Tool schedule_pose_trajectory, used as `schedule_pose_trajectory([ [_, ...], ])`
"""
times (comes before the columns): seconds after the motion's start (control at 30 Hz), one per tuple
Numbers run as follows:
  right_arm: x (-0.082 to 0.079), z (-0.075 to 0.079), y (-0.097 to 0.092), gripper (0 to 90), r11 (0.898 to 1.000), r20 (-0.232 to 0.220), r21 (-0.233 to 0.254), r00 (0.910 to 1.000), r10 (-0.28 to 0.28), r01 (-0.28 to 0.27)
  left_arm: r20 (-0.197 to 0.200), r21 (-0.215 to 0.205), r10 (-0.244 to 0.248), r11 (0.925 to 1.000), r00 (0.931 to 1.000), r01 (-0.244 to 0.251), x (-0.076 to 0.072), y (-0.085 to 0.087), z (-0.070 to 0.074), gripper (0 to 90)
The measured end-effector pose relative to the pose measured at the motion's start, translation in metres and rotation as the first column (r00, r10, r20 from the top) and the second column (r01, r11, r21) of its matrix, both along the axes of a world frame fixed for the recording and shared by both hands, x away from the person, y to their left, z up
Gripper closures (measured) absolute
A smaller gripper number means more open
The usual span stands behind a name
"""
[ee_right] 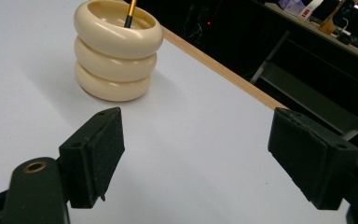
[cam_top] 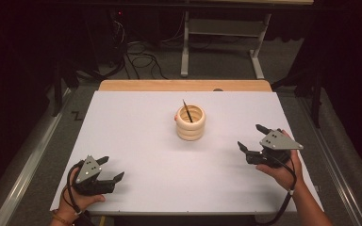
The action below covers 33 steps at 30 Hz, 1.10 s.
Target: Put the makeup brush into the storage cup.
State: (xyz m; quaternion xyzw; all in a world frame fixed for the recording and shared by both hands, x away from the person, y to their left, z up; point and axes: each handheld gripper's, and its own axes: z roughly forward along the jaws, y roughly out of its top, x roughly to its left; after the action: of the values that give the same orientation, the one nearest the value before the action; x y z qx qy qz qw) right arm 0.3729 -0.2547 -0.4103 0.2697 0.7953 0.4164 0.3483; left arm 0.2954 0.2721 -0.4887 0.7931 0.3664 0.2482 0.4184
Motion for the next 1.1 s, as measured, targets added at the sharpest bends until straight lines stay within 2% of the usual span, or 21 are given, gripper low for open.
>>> schedule_pose_trajectory([
  [0.2, -0.006, -0.003, -0.007, 19.4, 1.000, 0.006, 0.007, 1.0000, 0.000, 0.000, -0.001, -0.001, -0.002, 1.0000, 1.0000, 0.002, 0.000, 0.000, 0.000, 21.7],
  [0.6, -0.016, -0.014, -0.019, 19.5, 1.000, -0.016, 0.011, 0.9998, 0.011, -0.011, -0.003, 0.000, -0.002, 1.0000, 1.0000, 0.002, 0.000, 0.001, 0.000, 21.7],
  [0.77, -0.022, -0.018, -0.026, 19.5, 1.000, -0.034, 0.014, 0.9994, 0.002, -0.002, -0.002, 0.001, -0.003, 1.0000, 1.0000, 0.003, 0.000, 0.001, 0.000, 21.7],
  [0.87, -0.026, -0.021, -0.030, 19.8, 1.000, -0.024, 0.001, 0.9997, -0.010, 0.010, -0.002, 0.005, -0.002, 1.0000, 1.0000, 0.002, 0.000, 0.000, 0.000, 21.7],
  [0.93, -0.028, -0.023, -0.033, 19.9, 1.000, -0.031, 0.014, 0.9995, -0.010, 0.010, 0.003, 0.005, 0.001, 1.0000, 1.0000, -0.001, 0.000, 0.000, 0.000, 21.7],
  [1.1, -0.034, -0.029, -0.041, 19.9, 1.000, -0.046, 0.000, 0.9987, -0.021, 0.021, 0.002, 0.009, 0.000, 1.0000, 1.0000, 0.000, 0.000, 0.000, 0.000, 21.7],
])
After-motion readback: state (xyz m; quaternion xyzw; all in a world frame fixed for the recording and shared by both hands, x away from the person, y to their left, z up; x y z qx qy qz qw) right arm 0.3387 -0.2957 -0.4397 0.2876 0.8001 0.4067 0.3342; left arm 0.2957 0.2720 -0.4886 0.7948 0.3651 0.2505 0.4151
